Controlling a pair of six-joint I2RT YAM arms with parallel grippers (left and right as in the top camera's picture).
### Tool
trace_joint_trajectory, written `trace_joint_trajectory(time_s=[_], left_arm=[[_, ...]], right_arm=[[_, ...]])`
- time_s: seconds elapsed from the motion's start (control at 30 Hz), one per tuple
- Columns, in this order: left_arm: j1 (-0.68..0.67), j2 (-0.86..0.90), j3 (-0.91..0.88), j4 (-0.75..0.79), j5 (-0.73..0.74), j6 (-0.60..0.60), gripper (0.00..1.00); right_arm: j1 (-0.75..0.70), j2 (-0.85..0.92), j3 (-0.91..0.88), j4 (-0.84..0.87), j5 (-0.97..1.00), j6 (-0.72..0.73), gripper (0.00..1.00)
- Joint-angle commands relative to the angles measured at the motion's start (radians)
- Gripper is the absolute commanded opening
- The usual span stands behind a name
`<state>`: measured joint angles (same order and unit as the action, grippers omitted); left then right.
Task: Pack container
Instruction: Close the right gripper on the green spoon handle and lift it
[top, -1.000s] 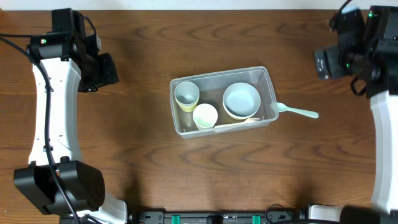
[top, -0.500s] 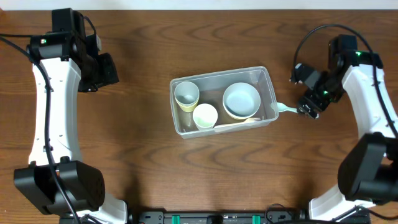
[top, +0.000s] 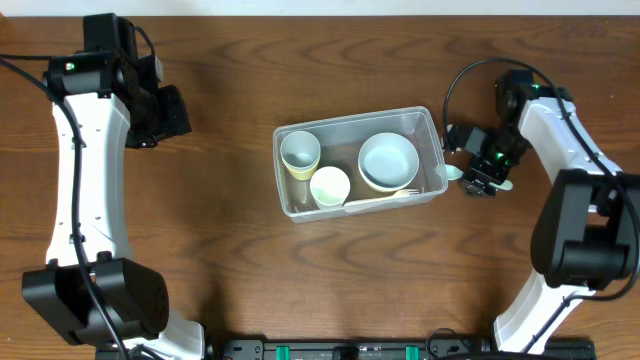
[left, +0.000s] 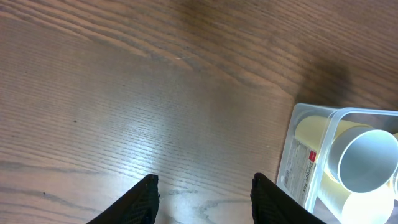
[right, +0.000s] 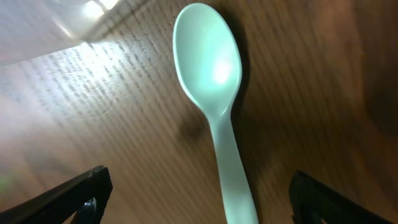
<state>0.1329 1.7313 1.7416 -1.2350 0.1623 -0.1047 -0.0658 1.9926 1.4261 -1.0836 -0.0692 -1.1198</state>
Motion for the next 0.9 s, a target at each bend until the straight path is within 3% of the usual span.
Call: trace_joint_trajectory(time_s=[0.0,0.87], left_arm=[[-0.002,-0.017,-0.003,-0.007,0.01,-0.001,0.49],[-0.002,-0.017,-0.003,-0.007,0.01,-0.001,0.49]], right_arm=[[0.007,0.026,-0.003,0.006,0.015,-0.032,0.93],[0.007,0.13,-0.006,0.085,0.019,-0.04,0.89]])
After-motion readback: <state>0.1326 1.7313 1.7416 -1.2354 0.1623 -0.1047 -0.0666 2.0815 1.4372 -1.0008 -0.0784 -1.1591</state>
